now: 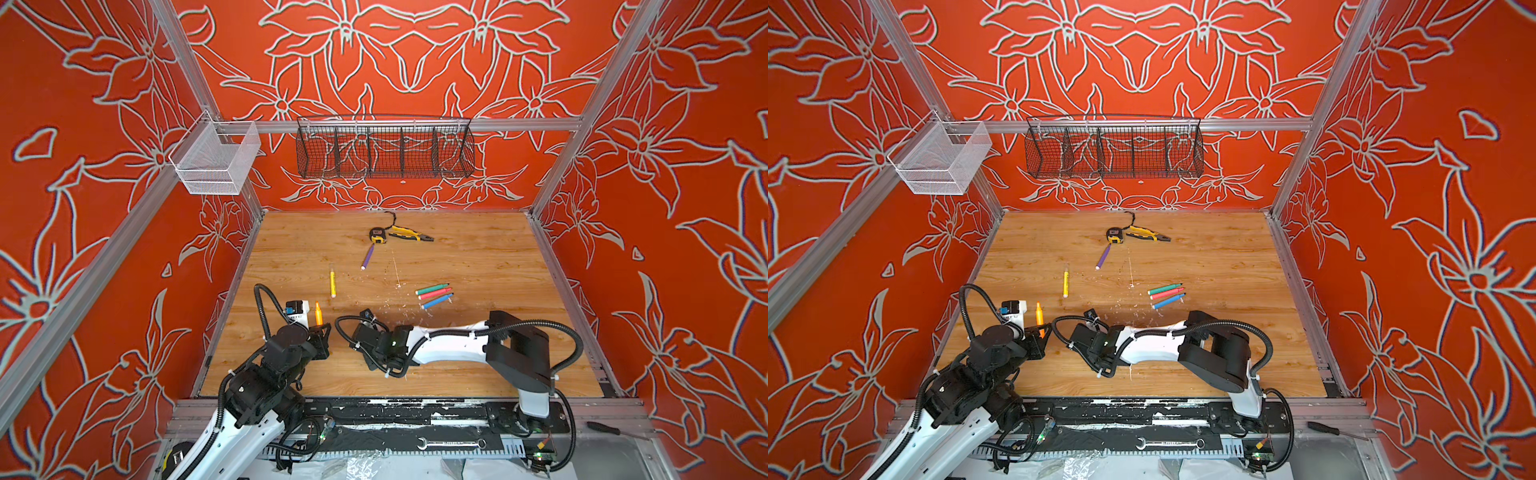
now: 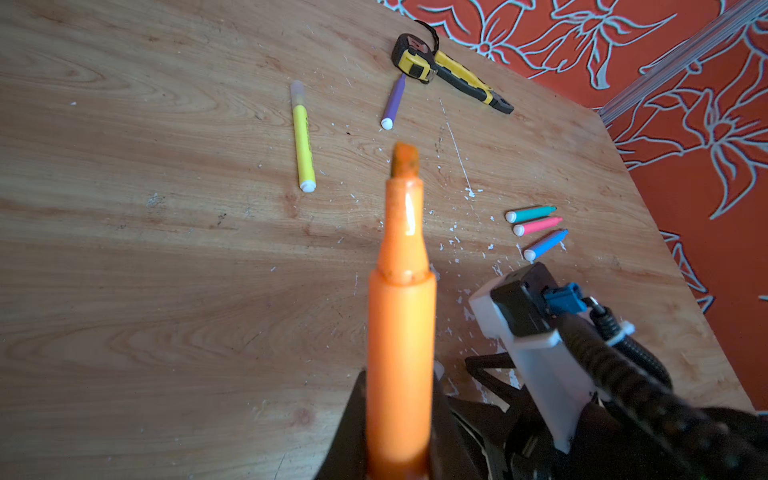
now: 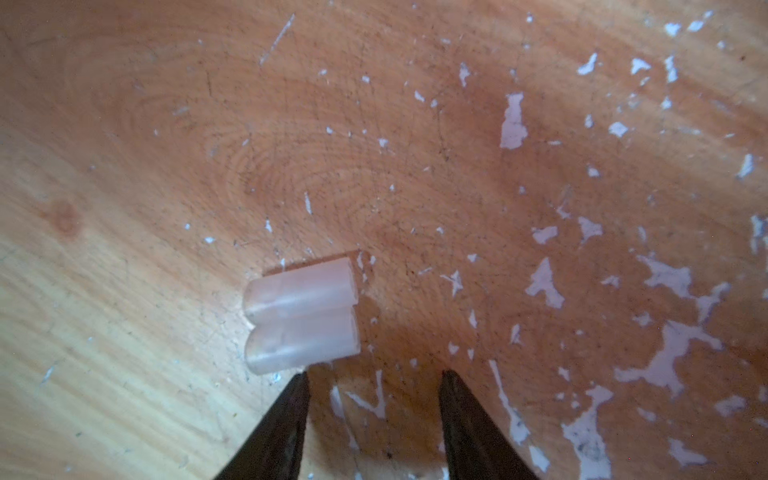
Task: Insert the pens into the pen caps
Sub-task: 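Lower the right gripper and close it on a translucent cap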
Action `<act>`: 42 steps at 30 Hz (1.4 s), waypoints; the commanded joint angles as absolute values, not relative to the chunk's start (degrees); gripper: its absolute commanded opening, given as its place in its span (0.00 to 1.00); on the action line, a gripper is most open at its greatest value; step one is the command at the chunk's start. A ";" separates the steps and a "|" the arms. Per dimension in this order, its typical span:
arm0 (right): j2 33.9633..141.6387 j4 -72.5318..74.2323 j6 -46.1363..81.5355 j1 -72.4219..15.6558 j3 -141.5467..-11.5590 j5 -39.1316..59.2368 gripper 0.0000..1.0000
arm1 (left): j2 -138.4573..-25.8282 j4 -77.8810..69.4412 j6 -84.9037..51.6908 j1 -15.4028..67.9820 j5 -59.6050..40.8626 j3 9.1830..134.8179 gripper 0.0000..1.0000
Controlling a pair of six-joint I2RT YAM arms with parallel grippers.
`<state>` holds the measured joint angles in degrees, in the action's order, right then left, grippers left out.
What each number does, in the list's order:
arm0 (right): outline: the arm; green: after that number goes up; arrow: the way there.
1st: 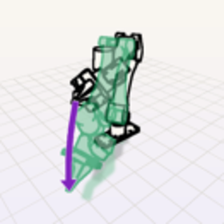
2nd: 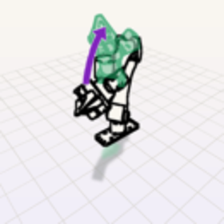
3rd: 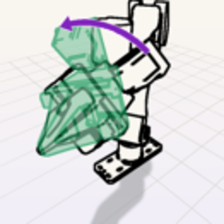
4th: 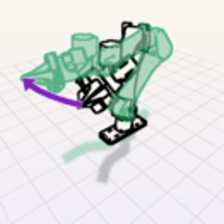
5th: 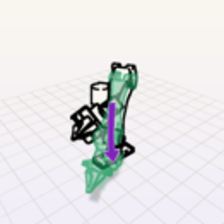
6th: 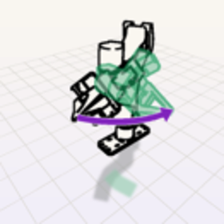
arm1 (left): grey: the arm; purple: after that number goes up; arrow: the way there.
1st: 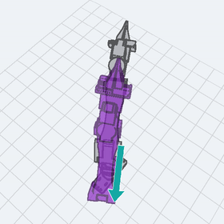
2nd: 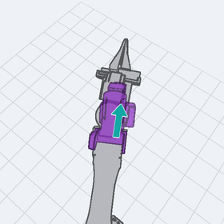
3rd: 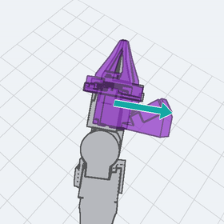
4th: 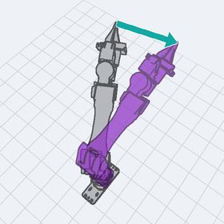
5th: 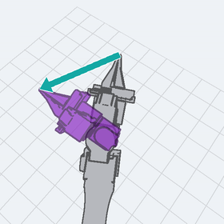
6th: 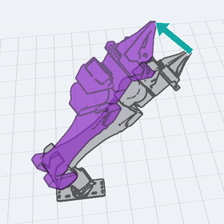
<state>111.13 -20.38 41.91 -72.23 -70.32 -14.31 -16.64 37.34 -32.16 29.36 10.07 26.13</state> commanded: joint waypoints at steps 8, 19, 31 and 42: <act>109.92 -21.02 44.01 -77.04 -72.08 -18.01 0.66 | -23.47 37.51 -32.94 29.44 12.65 26.98 0.00; 118.42 -32.07 44.50 -76.92 -84.27 -27.51 0.73 | -24.16 37.07 -33.90 29.45 17.78 27.30 0.00; 119.79 -29.46 46.42 -76.12 -81.13 -28.84 0.74 | -23.65 37.88 -34.49 29.44 18.78 27.32 0.00; 116.87 -27.45 48.50 -75.41 -75.00 -29.47 0.71 | -24.53 37.79 -34.61 29.44 18.46 27.49 0.00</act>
<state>117.62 -24.75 46.63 -75.81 -78.13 -27.79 -24.23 38.09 -33.50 29.34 17.50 26.24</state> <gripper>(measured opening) 0.710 0.146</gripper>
